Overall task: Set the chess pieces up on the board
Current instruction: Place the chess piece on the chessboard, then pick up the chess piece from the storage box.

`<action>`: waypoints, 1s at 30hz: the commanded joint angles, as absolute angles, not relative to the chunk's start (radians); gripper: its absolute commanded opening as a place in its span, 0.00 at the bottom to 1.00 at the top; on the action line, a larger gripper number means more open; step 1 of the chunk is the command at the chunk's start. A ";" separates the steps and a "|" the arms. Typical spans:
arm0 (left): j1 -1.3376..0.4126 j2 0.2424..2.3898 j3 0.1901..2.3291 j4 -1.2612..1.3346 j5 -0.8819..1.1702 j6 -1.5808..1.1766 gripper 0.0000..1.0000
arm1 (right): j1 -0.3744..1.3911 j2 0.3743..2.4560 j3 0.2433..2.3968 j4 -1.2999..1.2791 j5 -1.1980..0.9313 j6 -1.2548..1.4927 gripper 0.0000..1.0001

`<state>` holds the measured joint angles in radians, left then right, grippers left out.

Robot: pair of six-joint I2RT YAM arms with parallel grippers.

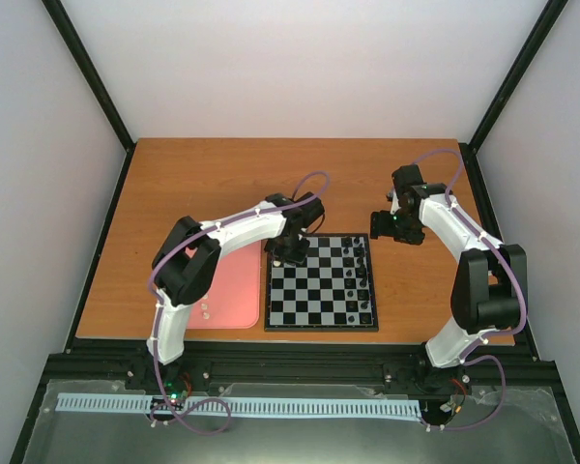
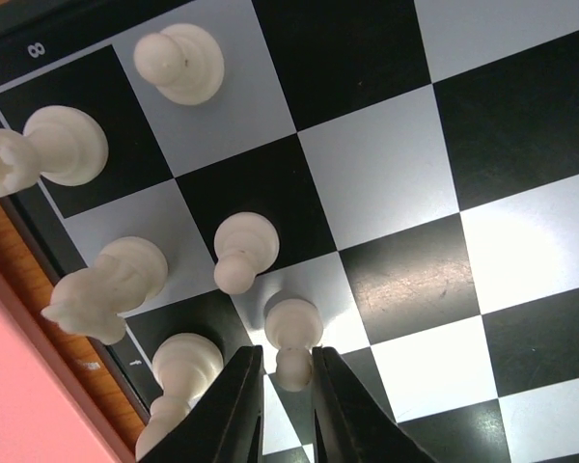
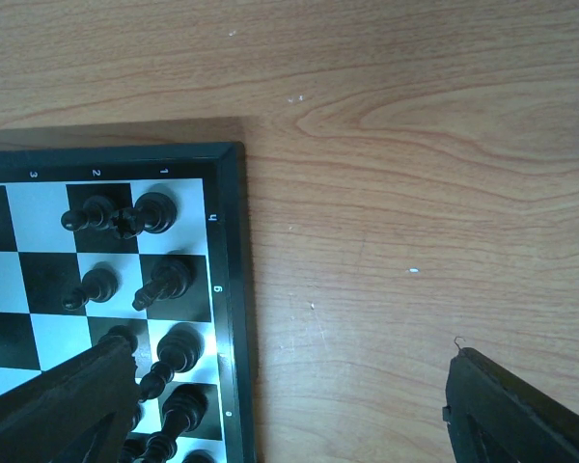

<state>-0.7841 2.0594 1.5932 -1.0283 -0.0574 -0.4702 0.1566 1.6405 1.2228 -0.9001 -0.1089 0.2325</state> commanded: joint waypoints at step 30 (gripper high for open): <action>-0.248 1.542 1.233 -1.024 -0.015 -0.519 0.38 | 0.156 1.619 1.224 -0.877 -0.141 0.234 1.00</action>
